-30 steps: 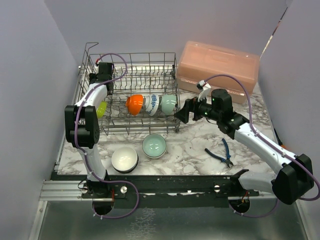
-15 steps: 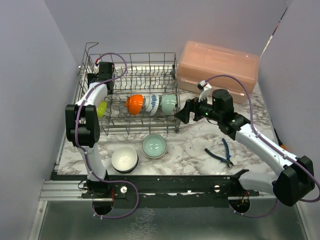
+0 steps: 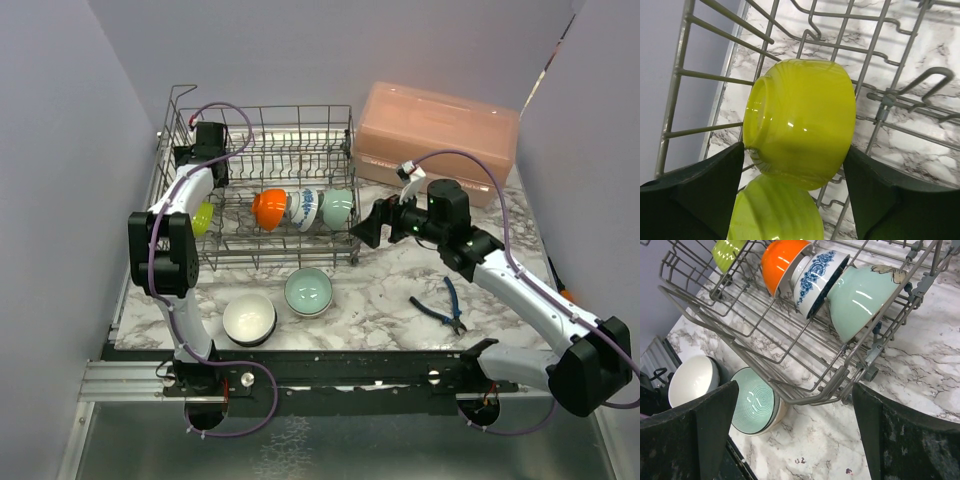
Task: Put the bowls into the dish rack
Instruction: Turn the bowl upside down on the dish rack.
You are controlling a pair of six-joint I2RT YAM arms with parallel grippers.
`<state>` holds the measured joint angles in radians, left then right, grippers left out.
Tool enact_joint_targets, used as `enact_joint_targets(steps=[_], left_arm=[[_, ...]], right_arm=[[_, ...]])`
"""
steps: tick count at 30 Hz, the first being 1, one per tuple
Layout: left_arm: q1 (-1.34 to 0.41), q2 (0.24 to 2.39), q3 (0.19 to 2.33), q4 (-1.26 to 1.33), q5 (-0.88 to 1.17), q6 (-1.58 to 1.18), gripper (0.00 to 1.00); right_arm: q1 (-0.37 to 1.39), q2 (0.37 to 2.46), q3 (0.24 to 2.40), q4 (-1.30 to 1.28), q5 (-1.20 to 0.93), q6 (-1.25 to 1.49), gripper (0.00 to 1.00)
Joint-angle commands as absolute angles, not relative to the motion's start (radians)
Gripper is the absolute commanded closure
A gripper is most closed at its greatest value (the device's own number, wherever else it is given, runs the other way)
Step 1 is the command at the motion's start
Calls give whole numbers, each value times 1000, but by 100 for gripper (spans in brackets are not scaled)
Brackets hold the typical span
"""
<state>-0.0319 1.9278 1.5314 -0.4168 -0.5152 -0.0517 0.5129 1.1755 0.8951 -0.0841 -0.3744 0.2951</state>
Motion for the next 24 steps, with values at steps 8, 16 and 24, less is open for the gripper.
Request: enact_joint_targets(steps=[8,16,24], left_arm=[[-26,1813,1562,-420,-348,-114,18],[-26,1744,1537,-405,-213,-112,15],[-21,1587,1406,-269,55,-139,13]], right_arm=[[509,1140,899,-120,-365,288,0],[509,1121,888,-125,-376,290,0],[509,1104,855,-133,-419,298,0]])
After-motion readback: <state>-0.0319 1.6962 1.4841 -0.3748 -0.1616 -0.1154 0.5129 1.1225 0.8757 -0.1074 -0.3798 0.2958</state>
